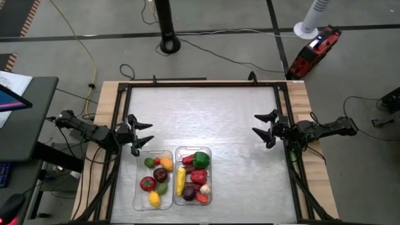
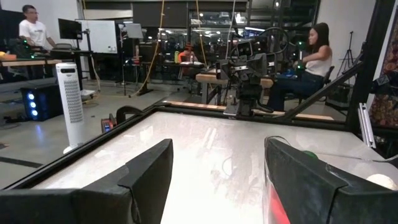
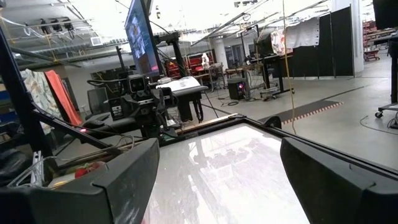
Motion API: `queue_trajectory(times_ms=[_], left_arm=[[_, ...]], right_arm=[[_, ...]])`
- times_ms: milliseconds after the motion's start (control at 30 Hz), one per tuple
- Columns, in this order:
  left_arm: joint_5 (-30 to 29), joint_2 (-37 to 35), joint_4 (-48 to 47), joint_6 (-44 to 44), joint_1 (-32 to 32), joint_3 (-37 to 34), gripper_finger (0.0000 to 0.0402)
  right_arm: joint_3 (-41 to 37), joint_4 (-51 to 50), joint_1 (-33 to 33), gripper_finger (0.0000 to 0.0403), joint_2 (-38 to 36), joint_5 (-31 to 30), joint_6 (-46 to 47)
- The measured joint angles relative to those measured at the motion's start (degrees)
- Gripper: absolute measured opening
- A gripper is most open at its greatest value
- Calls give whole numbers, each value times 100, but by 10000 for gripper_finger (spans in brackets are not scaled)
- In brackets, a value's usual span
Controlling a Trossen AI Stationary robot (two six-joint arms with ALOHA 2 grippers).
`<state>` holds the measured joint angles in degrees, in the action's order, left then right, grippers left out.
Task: Sort produce into baskets
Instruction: Return to Home Position
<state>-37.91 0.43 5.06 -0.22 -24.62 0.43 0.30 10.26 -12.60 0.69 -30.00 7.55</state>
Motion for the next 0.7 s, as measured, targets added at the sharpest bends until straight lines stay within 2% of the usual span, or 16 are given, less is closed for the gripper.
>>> queue_trajectory(times_ms=[700], left_arm=[[1, -1, 0, -1, 0, 0, 242]], right_arm=[[0, -1, 0, 360, 0, 0, -2]])
